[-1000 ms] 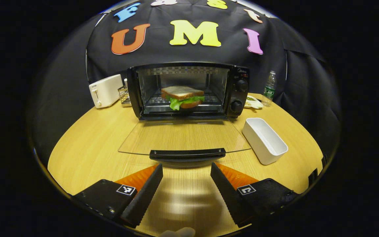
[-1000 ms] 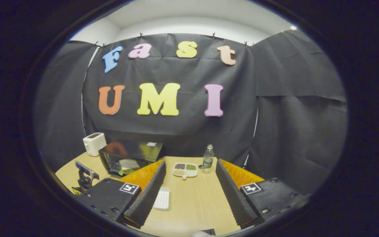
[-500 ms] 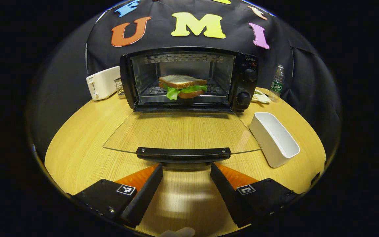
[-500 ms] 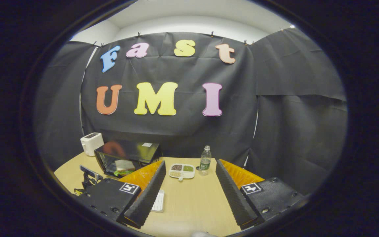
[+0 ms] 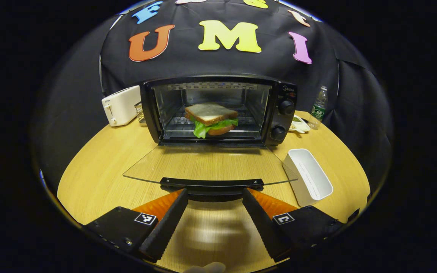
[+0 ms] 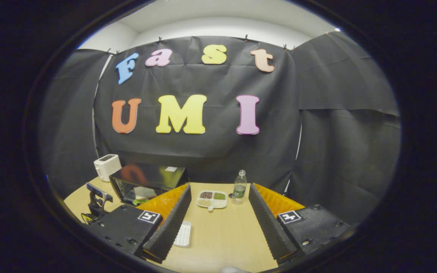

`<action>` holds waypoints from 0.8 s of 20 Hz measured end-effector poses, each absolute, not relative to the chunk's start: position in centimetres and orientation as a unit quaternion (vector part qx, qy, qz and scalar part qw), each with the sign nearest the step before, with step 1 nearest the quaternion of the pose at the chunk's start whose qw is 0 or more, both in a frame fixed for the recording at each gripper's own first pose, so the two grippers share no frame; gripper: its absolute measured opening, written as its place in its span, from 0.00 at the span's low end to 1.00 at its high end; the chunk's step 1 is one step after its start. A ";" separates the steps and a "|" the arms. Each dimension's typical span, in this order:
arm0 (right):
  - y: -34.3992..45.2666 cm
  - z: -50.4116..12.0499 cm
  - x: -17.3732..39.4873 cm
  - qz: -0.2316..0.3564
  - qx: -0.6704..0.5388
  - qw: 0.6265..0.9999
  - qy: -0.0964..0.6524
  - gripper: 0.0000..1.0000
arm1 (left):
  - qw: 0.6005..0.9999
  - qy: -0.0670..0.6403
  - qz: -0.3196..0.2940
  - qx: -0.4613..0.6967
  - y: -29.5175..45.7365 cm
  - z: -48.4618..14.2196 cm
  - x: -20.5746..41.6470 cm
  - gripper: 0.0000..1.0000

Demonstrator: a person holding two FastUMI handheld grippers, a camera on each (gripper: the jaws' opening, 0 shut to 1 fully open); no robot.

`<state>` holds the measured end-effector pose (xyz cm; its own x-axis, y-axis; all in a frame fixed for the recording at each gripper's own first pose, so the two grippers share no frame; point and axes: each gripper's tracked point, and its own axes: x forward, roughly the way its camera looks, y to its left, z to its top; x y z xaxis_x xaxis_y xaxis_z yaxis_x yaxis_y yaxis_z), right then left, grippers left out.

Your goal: Open the electric oven with the left hand, put the food in, and close the electric oven.

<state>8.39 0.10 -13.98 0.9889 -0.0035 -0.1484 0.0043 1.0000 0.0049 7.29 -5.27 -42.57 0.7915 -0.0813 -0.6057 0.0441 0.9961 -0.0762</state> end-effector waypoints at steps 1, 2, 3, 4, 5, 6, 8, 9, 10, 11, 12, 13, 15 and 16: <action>0.1 -13.7 8.5 -0.001 0.003 0.997 0.073 0.97 | 0.948 0.315 -0.033 -0.028 -5.3 -41.8 7.7 0.96; 0.1 -13.5 8.7 0.000 0.002 0.997 0.072 0.98 | 0.950 0.309 -0.033 -0.026 -5.2 -41.0 8.2 0.95; 0.0 -13.3 8.8 0.001 0.002 0.997 0.072 0.97 | 0.953 0.301 -0.033 -0.026 -5.2 -40.1 8.7 0.95; 0.1 -13.2 9.0 0.003 0.005 0.997 0.071 0.97 | 0.956 0.292 -0.033 -0.025 -5.3 -39.1 9.3 0.95; 0.0 -12.9 9.1 0.003 0.007 0.997 0.071 0.98 | 0.959 0.282 -0.031 -0.021 -5.1 -38.1 10.0 0.95; -0.1 -12.7 9.4 0.005 0.006 0.998 0.069 0.97 | 0.962 0.271 -0.029 -0.018 -5.0 -37.1 10.7 0.96; -0.9 -12.2 10.1 0.003 0.003 0.998 0.067 0.97 | 0.969 0.247 -0.027 -0.004 -4.8 -35.4 12.6 0.96; -1.2 -11.6 10.4 0.001 0.003 0.998 0.062 0.97 | 0.970 0.241 -0.026 0.001 -4.9 -35.0 13.5 0.96; -1.5 -11.3 10.6 -0.001 0.003 0.998 0.061 0.97 | 0.972 0.234 -0.026 0.003 -4.7 -34.6 14.4 0.96; -1.8 -11.1 10.8 -0.002 0.003 0.998 0.058 0.98 | 0.973 0.230 -0.023 0.003 -4.6 -34.2 15.0 0.96; -1.8 -11.0 11.1 -0.002 0.005 0.998 0.058 0.97 | 0.974 0.226 -0.021 0.004 -4.4 -33.8 15.8 0.96; -1.9 -10.9 11.3 0.000 0.006 0.998 0.057 0.97 | 0.975 0.223 -0.018 0.003 -4.3 -33.5 16.3 0.96; -1.8 -10.9 11.5 0.004 0.006 0.998 0.058 0.97 | 0.977 0.211 -0.019 0.001 -4.4 -32.3 16.8 0.96; -1.7 -10.8 11.6 0.005 0.005 0.998 0.058 0.98 | 0.978 0.207 -0.018 0.003 -4.4 -31.9 16.8 0.96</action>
